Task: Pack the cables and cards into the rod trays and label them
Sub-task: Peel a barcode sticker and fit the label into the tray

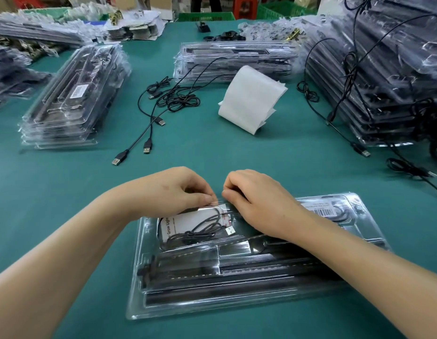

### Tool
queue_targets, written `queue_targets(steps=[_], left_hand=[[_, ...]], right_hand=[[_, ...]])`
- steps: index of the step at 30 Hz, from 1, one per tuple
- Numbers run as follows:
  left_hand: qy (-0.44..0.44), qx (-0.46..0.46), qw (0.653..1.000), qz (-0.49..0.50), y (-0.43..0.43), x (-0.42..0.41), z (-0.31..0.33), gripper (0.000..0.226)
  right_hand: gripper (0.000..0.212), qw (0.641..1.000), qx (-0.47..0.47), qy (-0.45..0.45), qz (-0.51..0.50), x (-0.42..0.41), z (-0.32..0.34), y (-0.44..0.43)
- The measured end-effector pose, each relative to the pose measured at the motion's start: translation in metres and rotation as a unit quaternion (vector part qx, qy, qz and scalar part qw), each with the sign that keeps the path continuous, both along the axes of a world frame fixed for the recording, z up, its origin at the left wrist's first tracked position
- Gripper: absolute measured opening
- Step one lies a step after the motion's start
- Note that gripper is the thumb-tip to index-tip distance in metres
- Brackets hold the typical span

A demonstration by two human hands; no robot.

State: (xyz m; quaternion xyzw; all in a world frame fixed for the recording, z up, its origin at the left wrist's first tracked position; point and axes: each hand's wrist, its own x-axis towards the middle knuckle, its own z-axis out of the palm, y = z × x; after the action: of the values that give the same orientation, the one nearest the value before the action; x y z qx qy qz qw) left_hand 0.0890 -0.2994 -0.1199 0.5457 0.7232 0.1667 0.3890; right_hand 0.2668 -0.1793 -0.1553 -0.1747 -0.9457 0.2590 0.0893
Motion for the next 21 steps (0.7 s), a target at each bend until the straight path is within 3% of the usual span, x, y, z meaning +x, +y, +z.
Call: queue_targets(steps=[8,12,17,21], left_hand=[[0.051,0.019,0.998,0.034,0.011,0.008,0.003,0.003],[0.097,0.026,0.994,0.047,0.008,0.014,0.006,0.015],[0.145,0.106,0.977,0.113,-0.011,0.018,-0.003,0.008],[0.109,0.088,0.981,0.134,-0.041,0.002,-0.011,0.013]], right_hand=[[0.02,1.0,0.009,-0.004,0.002,-0.001,0.0,0.0],[0.019,1.0,0.011,-0.005,0.003,-0.001,0.001,0.0],[0.019,1.0,0.013,-0.009,0.007,0.002,0.001,0.001],[0.019,1.0,0.006,-0.01,-0.003,0.002,0.003,0.002]])
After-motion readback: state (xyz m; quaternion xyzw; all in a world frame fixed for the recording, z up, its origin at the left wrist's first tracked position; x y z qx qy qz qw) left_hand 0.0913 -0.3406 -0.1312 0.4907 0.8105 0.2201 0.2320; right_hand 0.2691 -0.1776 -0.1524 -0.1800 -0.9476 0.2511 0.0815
